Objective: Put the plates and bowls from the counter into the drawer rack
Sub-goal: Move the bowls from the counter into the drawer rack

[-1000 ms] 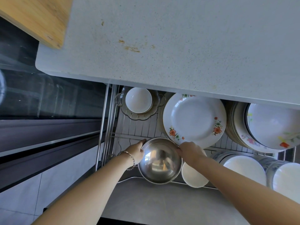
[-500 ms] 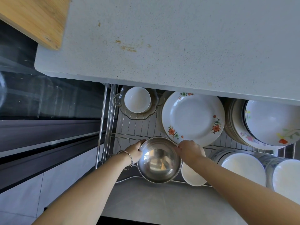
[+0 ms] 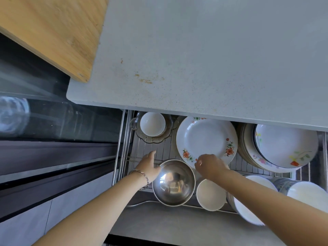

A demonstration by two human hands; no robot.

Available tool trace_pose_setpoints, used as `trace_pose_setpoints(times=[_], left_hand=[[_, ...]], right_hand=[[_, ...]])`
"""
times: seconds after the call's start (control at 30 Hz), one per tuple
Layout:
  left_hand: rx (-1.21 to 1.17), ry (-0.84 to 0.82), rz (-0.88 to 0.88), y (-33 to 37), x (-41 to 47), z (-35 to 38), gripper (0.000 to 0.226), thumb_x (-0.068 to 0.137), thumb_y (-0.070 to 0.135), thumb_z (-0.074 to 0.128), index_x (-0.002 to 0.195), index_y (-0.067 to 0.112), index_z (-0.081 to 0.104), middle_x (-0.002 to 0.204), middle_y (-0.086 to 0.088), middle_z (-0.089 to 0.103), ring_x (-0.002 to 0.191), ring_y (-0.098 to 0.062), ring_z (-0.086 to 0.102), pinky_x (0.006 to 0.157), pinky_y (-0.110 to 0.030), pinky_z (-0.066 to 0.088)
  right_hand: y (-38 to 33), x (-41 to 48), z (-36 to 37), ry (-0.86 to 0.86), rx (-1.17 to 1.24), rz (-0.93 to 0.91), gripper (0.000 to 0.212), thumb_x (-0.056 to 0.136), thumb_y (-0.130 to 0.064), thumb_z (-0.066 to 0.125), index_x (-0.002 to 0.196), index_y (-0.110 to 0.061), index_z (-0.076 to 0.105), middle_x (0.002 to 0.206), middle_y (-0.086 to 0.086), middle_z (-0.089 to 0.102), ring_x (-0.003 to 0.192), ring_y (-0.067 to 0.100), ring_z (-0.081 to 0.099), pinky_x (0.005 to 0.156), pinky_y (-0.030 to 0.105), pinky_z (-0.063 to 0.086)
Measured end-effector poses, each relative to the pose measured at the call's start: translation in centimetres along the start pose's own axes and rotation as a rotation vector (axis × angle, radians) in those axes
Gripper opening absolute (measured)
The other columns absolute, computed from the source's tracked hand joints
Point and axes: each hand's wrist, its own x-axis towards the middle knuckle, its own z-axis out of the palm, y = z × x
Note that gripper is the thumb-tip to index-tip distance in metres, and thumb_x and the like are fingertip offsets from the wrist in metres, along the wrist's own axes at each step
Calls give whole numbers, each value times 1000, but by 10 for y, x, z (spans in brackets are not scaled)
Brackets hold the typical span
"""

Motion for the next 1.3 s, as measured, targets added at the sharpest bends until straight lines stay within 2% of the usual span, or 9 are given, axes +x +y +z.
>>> trace_pose_setpoints(times=[0.23,0.33,0.47,0.67,0.77,0.83,0.97,1.13,1.3], left_hand=[[-136,250,266,76,-67,-80,26,96,14,42,112,12,63,109,-5,70,103,-18,66,90,-26,51],[-105,419,378,120,-81,-134,27,94,9,40,107,12,64,103,-4,71,95,-21,67,84,-29,53],[-272,588,353,162,-66,-210,26,88,8,38,96,19,60,105,-7,70,96,-28,67,90,-36,52],[-453,657,297,195,-15,-292,25,84,10,39,68,26,49,104,-9,68,96,-31,67,87,-40,54],[-461,647,295,200,10,-311,22,84,7,38,79,22,52,106,-9,68,98,-31,66,86,-36,51],[-454,628,316,202,22,-316,21,84,6,38,84,21,53,107,-10,67,99,-30,66,83,-33,49],[-449,589,364,201,33,-313,23,83,6,38,86,22,54,107,-9,69,99,-28,66,84,-33,50],[-502,504,370,196,40,-300,26,84,5,39,79,27,52,104,-9,68,92,-25,67,71,-28,46],[-657,429,409,210,18,-287,25,89,10,46,112,13,53,100,-11,59,71,-23,64,79,-39,53]], right_hand=[[-30,-43,-83,-44,40,-144,21,92,-20,42,90,-7,59,109,14,67,95,26,62,83,29,47],[-50,-61,-144,27,198,-198,31,93,-14,41,106,2,65,110,19,68,97,31,67,68,25,51],[-79,-61,-231,136,309,-267,32,93,-11,40,108,4,65,105,15,72,64,17,65,55,20,46],[-121,-7,-339,351,964,-173,20,95,-24,43,99,-6,51,75,6,60,53,16,58,41,17,43],[-129,24,-378,380,1310,-64,32,94,-30,45,115,-5,46,102,17,59,65,22,64,59,27,52],[-130,43,-395,362,1526,-39,45,95,-32,47,132,-8,39,121,25,53,92,33,68,72,33,55],[-131,65,-409,363,1748,-102,53,94,-25,48,142,-14,29,138,19,45,110,36,63,78,35,54],[-129,74,-405,407,1749,-141,50,92,-9,41,140,-10,31,121,17,46,109,38,63,85,38,55],[-94,44,-373,356,1632,-115,36,86,-2,39,122,-7,40,102,25,56,80,37,68,74,36,61]])
